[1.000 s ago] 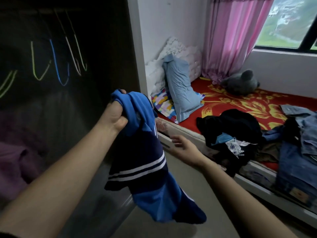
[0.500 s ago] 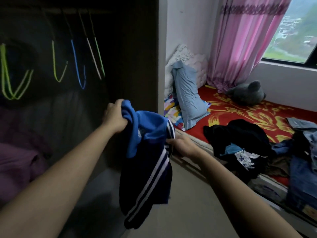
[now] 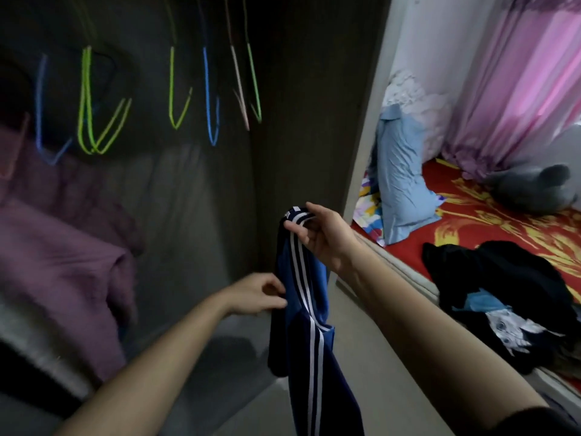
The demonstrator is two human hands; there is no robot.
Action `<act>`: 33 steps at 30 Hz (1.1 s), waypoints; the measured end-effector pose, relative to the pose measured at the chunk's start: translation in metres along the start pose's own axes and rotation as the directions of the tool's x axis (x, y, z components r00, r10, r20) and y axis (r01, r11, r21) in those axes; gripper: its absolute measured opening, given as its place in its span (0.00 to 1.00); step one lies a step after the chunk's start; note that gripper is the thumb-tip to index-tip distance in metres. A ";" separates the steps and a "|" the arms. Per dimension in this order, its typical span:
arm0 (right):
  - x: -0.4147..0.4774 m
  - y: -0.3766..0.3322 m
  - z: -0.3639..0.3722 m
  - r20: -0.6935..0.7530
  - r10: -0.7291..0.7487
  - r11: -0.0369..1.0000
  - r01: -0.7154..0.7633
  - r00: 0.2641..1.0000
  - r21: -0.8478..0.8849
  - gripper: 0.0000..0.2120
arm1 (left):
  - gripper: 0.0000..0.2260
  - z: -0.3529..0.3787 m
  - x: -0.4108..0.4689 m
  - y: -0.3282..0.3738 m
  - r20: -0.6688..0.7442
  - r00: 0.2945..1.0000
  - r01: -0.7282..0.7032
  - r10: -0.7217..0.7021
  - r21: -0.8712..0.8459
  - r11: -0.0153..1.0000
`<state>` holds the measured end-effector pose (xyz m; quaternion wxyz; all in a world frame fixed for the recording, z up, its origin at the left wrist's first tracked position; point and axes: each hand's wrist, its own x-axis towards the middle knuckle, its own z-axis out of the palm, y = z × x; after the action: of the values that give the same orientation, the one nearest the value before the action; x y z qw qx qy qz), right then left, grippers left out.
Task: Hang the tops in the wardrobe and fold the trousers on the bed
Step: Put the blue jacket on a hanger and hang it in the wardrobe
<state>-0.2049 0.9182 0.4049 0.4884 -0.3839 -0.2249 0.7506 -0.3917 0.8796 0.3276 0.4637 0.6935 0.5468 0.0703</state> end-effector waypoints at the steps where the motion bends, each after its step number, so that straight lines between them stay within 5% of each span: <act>1: 0.007 -0.002 0.007 0.039 0.009 1.000 -0.008 0.999 -0.013 0.18 | 0.20 0.009 0.009 -0.001 -0.030 0.999 0.012 -0.011 0.035 0.999; 3: 0.015 -0.011 0.023 0.142 -0.007 1.000 0.007 0.990 0.001 0.21 | 0.26 0.025 0.028 0.006 -0.145 0.989 0.038 -0.038 -0.009 0.999; 5: 0.024 -0.026 0.033 0.247 -0.038 0.998 0.026 0.968 0.049 0.21 | 0.22 0.034 0.044 0.018 -0.313 0.942 0.070 -0.118 -0.161 0.984; 8: 0.037 -0.065 0.035 0.325 -0.098 0.991 0.064 0.941 0.114 0.18 | 0.14 0.025 0.068 0.038 -0.570 0.780 -0.020 -0.260 -0.437 0.899; 10: 0.054 -0.092 0.028 0.315 -0.148 0.984 0.107 0.938 0.142 0.15 | 0.16 0.005 0.077 0.048 -0.696 0.668 -0.016 -0.262 -0.366 0.930; 13: 0.077 -0.124 0.011 0.285 -0.234 0.911 0.312 0.930 -0.270 0.15 | 0.11 -0.025 0.076 0.054 -0.863 0.465 0.202 -0.196 -0.112 0.973; 15: 0.089 -0.128 0.000 0.319 -0.368 0.618 0.486 0.874 -0.618 0.24 | 0.11 -0.040 0.064 0.046 -0.905 0.408 0.316 -0.120 0.017 0.949; 17: 0.100 -0.133 -0.006 0.351 -0.422 0.471 0.533 0.836 -0.703 0.27 | 0.14 -0.048 0.055 0.043 -0.925 0.361 0.384 -0.118 0.032 0.923; 20: 0.112 -0.132 -0.001 0.312 -0.368 0.636 0.482 0.876 -0.603 0.25 | 0.10 -0.057 0.043 0.045 -0.950 0.255 0.301 -0.180 -0.099 0.948; 23: 0.120 -0.129 0.005 0.264 -0.192 0.897 0.278 0.945 -0.343 0.17 | 0.04 -0.068 0.034 0.054 -0.892 0.290 -0.022 -0.347 -0.368 0.929; 25: 0.125 -0.126 0.006 0.261 -0.099 0.961 0.160 0.960 -0.224 0.14 | 0.08 -0.079 0.030 0.061 -0.874 0.318 -0.134 -0.367 -0.425 0.895; 27: 0.129 -0.124 0.006 0.260 -0.047 0.986 0.086 0.965 -0.143 0.15 | 0.07 -0.092 0.025 0.071 -0.901 0.270 -0.156 -0.341 -0.390 0.907; 29: 0.131 -0.126 0.011 0.257 -0.043 0.998 0.052 0.965 -0.027 0.17 | 0.06 -0.100 0.020 0.080 -0.950 0.228 -0.026 -0.214 -0.226 0.974; 30: 0.132 -0.130 0.015 0.251 -0.058 0.998 0.050 0.966 0.039 0.18 | 0.14 -0.104 0.017 0.084 -0.966 0.242 0.106 -0.095 -0.071 0.992; 33: 0.132 -0.146 0.026 0.236 -0.131 0.985 0.098 0.963 0.145 0.19 | 0.36 -0.123 0.008 0.086 -0.923 0.351 0.476 0.154 0.318 0.820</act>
<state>-0.1740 1.1001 0.4774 0.5238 -0.2416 -0.2552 0.7760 -0.4030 0.9583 0.4553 -0.1359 0.5698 0.7739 0.2406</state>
